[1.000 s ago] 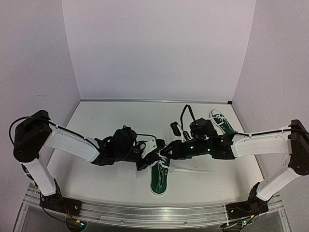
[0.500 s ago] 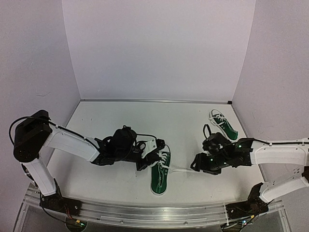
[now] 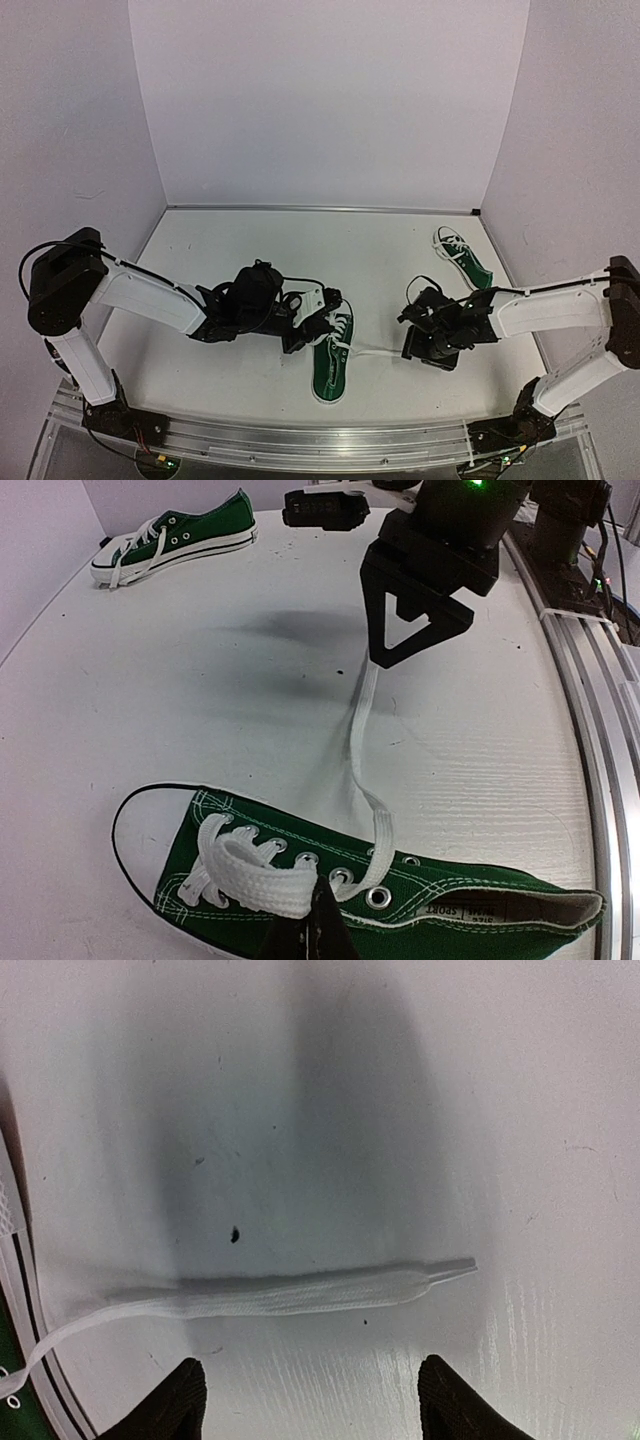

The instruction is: Tie the shoes

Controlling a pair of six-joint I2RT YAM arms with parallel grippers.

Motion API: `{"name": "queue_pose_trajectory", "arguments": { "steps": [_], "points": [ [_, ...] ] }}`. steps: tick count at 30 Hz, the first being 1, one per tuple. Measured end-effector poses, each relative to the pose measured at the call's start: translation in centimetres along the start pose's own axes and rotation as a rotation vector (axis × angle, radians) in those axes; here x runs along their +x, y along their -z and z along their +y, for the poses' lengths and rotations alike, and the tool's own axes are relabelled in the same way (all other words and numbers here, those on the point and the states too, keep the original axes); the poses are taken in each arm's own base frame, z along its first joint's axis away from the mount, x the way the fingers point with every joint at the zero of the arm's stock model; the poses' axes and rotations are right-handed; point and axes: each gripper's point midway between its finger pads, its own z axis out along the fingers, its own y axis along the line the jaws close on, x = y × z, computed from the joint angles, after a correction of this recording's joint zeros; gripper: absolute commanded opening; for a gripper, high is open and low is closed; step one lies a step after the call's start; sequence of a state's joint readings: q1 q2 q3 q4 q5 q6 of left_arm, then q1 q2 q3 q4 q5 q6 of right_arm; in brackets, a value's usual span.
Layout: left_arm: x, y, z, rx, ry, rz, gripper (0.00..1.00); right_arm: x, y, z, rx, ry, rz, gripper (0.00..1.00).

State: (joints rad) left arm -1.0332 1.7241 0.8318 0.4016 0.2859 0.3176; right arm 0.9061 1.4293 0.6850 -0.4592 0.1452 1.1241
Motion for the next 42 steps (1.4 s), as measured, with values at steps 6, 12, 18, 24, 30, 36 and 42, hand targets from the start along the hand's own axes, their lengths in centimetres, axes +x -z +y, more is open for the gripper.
{"name": "queue_pose_trajectory", "arguments": {
  "steps": [6,12,18,24,30,36,42],
  "points": [
    [0.0,0.0,0.0,0.002,-0.003,-0.001,0.00,-0.9,-0.9,0.7,0.018,-0.064,-0.028,0.70],
    [0.1,-0.1,-0.5,0.028,-0.029,-0.004,0.00,-1.3,-2.1,0.6,0.049,-0.103,-0.042,0.63],
    [0.5,-0.5,-0.9,0.049,-0.070,0.012,0.00,-2.0,-2.5,0.4,0.062,-0.151,-0.082,0.51],
    [0.5,-0.7,-1.7,0.072,-0.135,0.020,0.00,-2.7,-3.0,0.8,0.062,-0.185,-0.112,0.21],
    [1.0,-0.8,-2.6,0.099,-0.210,0.063,0.00,-3.4,-3.5,1.1,0.015,-0.259,-0.123,0.03],
    [1.6,-0.9,-3.0,0.113,-0.272,0.098,0.00,-3.8,-3.7,1.0,-0.004,-0.286,-0.117,0.00],
    [1.3,-1.0,-3.3,0.117,-0.338,0.123,0.00,-3.7,-3.4,1.1,-0.010,-0.253,-0.102,0.00]
  ]
}}
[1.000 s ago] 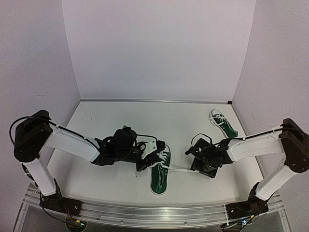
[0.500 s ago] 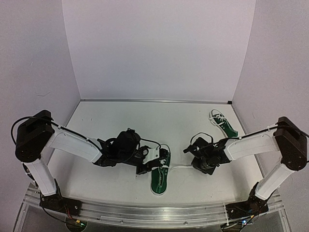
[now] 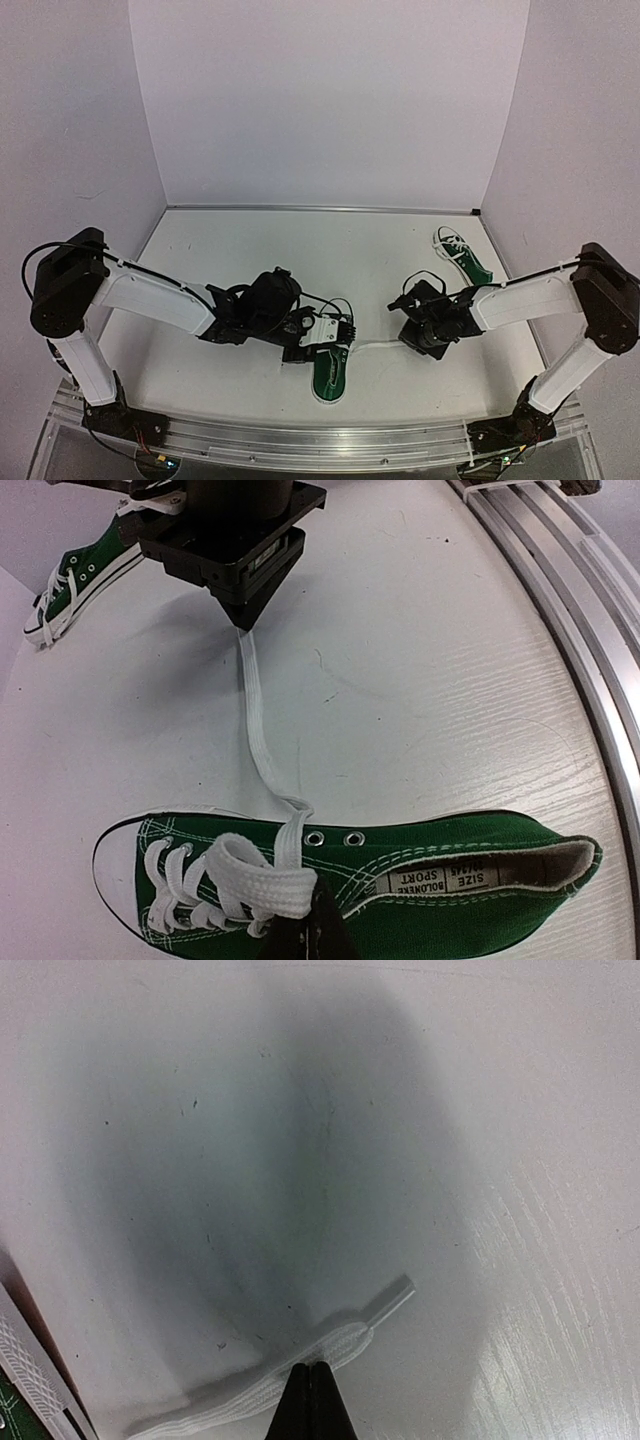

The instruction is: Tie the shoes

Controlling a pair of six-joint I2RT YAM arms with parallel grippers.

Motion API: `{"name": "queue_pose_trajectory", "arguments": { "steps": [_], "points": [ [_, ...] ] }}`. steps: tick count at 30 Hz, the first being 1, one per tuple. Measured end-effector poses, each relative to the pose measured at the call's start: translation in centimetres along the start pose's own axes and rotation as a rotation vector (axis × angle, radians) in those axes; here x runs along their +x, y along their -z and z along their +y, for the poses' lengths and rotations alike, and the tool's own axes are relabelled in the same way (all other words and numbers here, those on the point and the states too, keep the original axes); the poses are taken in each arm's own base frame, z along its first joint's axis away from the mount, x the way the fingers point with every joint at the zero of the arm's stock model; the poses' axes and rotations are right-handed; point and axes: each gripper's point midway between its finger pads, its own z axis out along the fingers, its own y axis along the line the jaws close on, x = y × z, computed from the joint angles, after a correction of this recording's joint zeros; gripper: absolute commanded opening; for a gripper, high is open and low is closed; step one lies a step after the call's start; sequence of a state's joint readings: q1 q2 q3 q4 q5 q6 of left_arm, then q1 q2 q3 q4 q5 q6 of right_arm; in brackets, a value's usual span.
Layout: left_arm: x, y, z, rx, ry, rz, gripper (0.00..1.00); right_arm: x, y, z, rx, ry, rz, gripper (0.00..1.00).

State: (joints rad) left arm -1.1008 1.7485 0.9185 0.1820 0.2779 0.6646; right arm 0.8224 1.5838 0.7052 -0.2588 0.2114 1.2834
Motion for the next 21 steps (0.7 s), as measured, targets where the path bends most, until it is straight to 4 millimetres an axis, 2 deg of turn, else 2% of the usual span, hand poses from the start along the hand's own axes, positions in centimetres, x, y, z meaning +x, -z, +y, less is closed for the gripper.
{"name": "queue_pose_trajectory", "arguments": {
  "steps": [9,10,13,15,18,21],
  "points": [
    [0.3,-0.3,-0.4,0.002,-0.048,0.030,0.00,-1.0,2.7,0.2,-0.033,0.050,-0.008,0.01],
    [0.3,-0.3,-0.4,0.002,-0.049,0.031,0.00,-1.0,2.9,0.2,-0.034,0.062,-0.008,0.05],
    [0.3,-0.3,-0.4,0.002,-0.051,0.033,0.00,-1.1,3.2,0.4,-0.027,0.118,0.000,0.38],
    [0.3,-0.3,-0.4,0.000,-0.053,0.034,0.00,-0.9,3.0,0.7,-0.015,0.155,0.015,0.42],
    [0.2,-0.5,-0.3,-0.002,-0.056,0.034,0.00,-0.4,1.9,1.3,0.010,0.218,0.043,0.41],
    [0.1,-0.5,-0.2,-0.003,-0.057,0.033,0.00,0.2,0.9,0.9,0.040,0.264,0.069,0.40]
  ]
}}
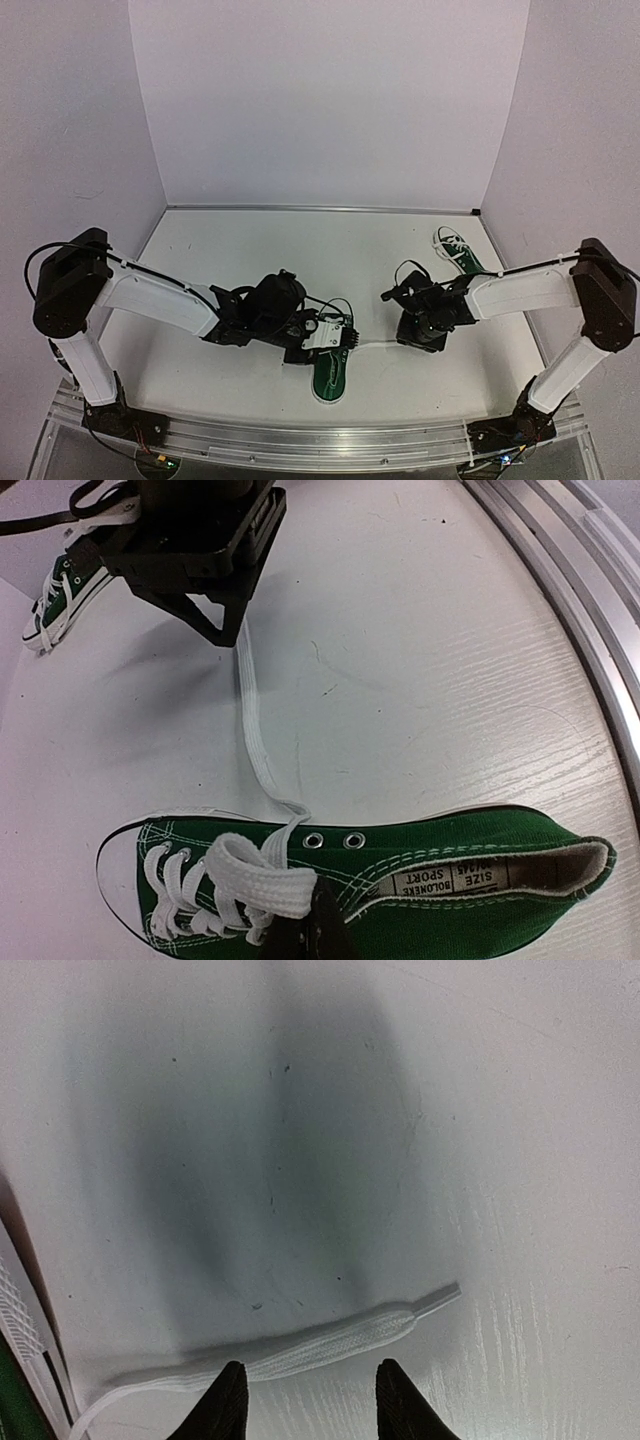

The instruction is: Tie the shoes

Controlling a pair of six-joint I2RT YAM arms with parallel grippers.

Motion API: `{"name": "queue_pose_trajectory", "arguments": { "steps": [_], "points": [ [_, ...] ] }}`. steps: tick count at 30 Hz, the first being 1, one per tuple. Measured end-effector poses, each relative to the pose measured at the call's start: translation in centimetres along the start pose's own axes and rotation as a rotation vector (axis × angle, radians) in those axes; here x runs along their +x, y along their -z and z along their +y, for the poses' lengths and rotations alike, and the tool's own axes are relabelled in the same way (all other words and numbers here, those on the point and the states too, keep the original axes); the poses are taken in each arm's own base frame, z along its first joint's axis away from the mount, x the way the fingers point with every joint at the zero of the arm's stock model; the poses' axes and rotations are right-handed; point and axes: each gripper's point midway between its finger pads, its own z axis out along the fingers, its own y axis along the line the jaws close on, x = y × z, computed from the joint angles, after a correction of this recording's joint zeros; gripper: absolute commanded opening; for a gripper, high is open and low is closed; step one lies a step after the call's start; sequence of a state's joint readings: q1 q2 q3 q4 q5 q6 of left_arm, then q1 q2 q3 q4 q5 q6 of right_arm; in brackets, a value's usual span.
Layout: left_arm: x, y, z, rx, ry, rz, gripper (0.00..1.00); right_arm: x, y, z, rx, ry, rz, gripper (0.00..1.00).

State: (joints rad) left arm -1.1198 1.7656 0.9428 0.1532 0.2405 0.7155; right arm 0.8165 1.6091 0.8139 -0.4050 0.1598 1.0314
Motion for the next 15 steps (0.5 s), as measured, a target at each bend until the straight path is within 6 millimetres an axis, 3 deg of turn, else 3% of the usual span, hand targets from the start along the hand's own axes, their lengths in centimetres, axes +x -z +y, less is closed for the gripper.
{"name": "queue_pose_trajectory", "arguments": {
  "steps": [7,15],
  "points": [
    [0.0,0.0,0.0,0.001,0.000,0.001,0.00,-0.1,-1.1,-0.2,0.016,0.028,0.010,0.40],
    [0.0,-0.1,-0.1,0.001,0.000,0.001,0.00,-1.5,-1.7,1.2,-0.011,0.014,-0.028,0.43]
  ]
}}
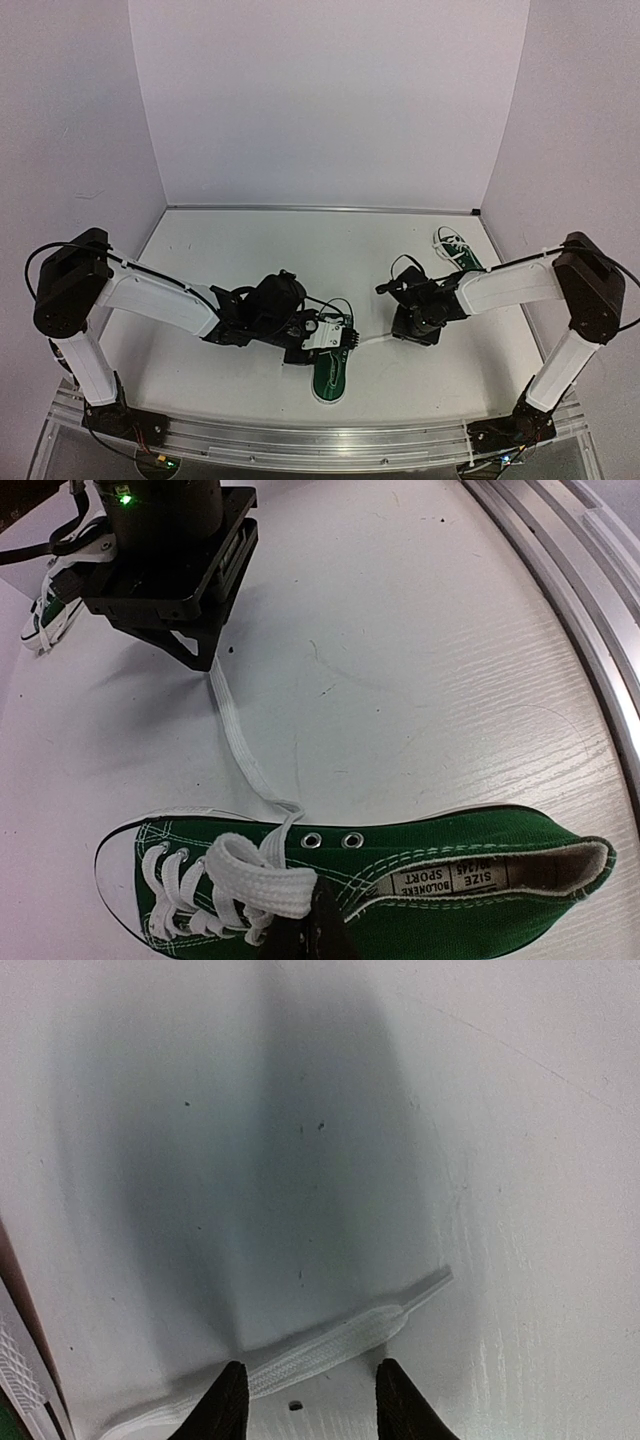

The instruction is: Tie the shoes

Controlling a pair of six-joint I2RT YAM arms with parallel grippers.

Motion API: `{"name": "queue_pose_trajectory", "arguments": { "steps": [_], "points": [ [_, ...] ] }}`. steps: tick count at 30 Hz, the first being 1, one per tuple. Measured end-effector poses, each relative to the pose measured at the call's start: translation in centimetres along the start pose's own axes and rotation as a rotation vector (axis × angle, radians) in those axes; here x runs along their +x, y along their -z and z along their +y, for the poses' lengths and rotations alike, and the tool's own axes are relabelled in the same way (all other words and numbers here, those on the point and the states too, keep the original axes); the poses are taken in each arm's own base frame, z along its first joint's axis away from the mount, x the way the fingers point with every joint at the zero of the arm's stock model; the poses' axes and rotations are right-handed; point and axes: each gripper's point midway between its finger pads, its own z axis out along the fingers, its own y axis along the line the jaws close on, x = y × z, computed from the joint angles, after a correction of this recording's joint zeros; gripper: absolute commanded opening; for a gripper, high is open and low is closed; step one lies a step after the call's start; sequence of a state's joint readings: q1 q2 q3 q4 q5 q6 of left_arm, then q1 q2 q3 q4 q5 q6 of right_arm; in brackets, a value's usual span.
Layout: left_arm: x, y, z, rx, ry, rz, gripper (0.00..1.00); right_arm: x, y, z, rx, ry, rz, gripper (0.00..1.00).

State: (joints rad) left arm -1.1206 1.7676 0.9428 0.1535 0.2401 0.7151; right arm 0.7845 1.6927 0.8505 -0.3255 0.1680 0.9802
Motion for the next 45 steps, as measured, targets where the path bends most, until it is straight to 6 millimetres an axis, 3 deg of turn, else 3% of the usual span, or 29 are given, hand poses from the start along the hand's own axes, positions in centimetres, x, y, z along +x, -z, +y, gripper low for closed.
{"name": "queue_pose_trajectory", "arguments": {
  "steps": [5,11,23,34,37,40,45],
  "points": [
    [0.0,0.0,0.0,0.001,0.000,0.000,0.00,0.1,0.3,0.3,-0.020,-0.001,0.010,0.64],
    [0.0,0.0,0.0,0.001,0.000,0.001,0.00,0.0,0.1,0.4,-0.003,0.006,0.019,0.61],
    [0.0,0.0,0.0,0.001,-0.003,0.001,0.00,-2.6,-1.6,2.1,0.047,0.000,-0.075,0.56],
    [-0.2,-0.1,0.2,0.001,-0.018,0.000,0.00,-2.5,-2.3,1.3,0.077,0.048,-0.097,0.36],
    [-0.2,-0.1,0.2,0.001,-0.018,0.000,0.00,-2.7,-2.6,1.3,0.092,0.076,-0.107,0.23],
    [-0.2,-0.1,0.2,0.001,-0.018,0.000,0.00,-2.9,-2.8,1.2,0.099,0.088,-0.120,0.01],
    [-0.1,-0.1,0.1,0.006,-0.017,0.005,0.00,-3.3,-2.4,2.5,0.033,0.068,-0.123,0.00]
  ]
}}
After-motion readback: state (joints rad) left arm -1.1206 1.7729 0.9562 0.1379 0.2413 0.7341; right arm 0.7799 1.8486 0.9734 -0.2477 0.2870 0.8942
